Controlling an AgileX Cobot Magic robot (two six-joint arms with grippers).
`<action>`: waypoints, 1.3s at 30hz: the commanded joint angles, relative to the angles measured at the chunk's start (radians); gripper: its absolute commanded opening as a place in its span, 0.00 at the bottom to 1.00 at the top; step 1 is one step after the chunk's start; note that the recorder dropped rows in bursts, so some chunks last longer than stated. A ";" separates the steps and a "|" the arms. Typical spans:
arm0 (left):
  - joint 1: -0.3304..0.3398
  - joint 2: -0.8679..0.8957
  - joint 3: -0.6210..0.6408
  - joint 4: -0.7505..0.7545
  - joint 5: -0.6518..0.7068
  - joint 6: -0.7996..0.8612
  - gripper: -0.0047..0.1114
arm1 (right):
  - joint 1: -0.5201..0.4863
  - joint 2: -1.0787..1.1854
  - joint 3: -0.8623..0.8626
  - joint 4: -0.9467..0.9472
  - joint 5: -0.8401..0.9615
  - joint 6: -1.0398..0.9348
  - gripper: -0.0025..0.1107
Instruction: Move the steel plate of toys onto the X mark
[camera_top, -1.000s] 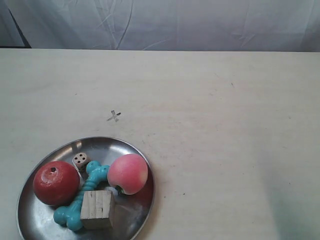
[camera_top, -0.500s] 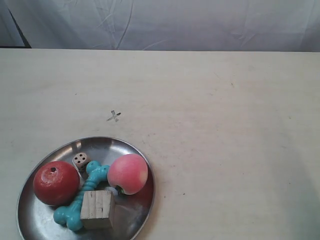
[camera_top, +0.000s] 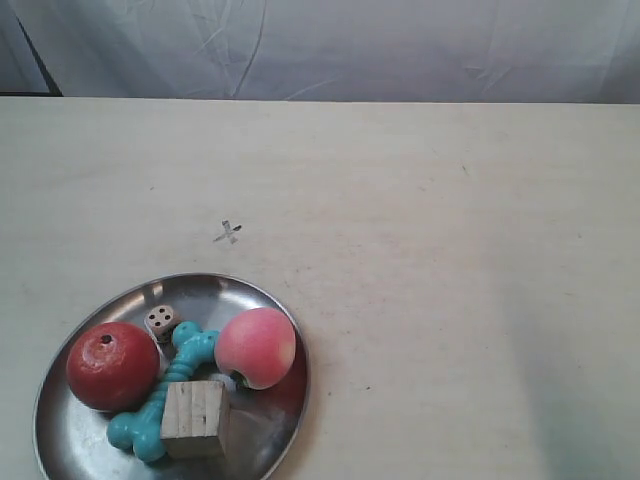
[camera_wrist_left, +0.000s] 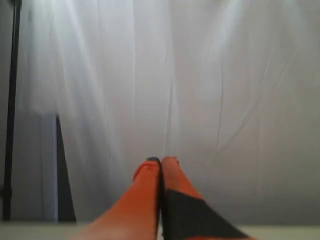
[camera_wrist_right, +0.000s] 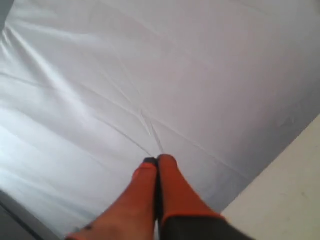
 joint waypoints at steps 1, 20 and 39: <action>-0.006 0.244 -0.081 -0.170 0.224 -0.032 0.04 | -0.005 0.194 -0.138 -0.254 0.237 -0.019 0.02; -0.066 0.759 -0.128 -0.595 0.709 0.170 0.04 | 0.275 1.164 -0.322 0.026 0.611 -0.642 0.02; 0.001 0.825 -0.133 -0.647 0.675 0.213 0.04 | 0.523 1.495 -0.343 0.641 0.515 -1.127 0.02</action>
